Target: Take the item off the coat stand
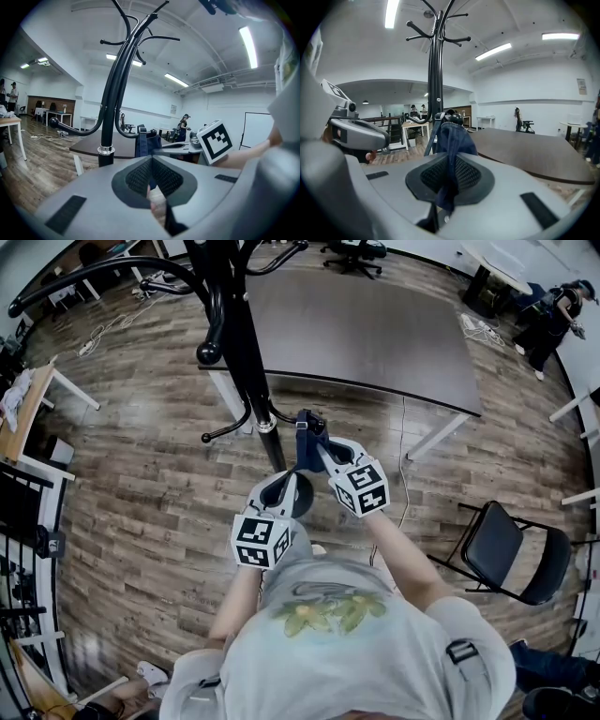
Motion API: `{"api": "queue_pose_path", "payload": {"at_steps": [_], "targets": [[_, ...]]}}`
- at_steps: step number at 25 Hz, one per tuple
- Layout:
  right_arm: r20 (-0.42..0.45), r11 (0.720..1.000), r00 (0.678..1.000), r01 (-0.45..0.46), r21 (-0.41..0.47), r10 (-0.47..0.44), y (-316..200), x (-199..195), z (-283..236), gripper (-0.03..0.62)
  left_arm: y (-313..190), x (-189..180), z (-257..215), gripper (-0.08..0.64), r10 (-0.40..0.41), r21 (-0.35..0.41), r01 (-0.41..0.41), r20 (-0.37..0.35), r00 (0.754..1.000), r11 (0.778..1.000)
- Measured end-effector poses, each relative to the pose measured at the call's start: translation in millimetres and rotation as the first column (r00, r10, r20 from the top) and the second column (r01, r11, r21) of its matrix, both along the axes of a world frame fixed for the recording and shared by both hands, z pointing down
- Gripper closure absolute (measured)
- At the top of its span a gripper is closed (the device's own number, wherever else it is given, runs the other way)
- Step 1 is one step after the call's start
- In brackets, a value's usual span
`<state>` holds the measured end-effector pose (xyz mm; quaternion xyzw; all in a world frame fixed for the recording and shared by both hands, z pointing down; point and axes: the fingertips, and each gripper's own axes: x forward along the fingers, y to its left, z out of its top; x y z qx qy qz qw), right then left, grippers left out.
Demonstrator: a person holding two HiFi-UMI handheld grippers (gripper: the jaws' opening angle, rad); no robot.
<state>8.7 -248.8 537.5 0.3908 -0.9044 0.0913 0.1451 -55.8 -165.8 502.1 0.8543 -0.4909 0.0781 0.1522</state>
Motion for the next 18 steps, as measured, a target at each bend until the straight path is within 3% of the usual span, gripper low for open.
{"api": "queue_pose_path", "payload": {"at_steps": [18], "targets": [[0.056, 0.999, 0.997, -0.045, 0.021, 0.043, 7, 20, -19, 0.564, 1, -1, 1, 0.545, 0.000, 0.000, 0.000, 0.010, 1.000, 1.000]]}}
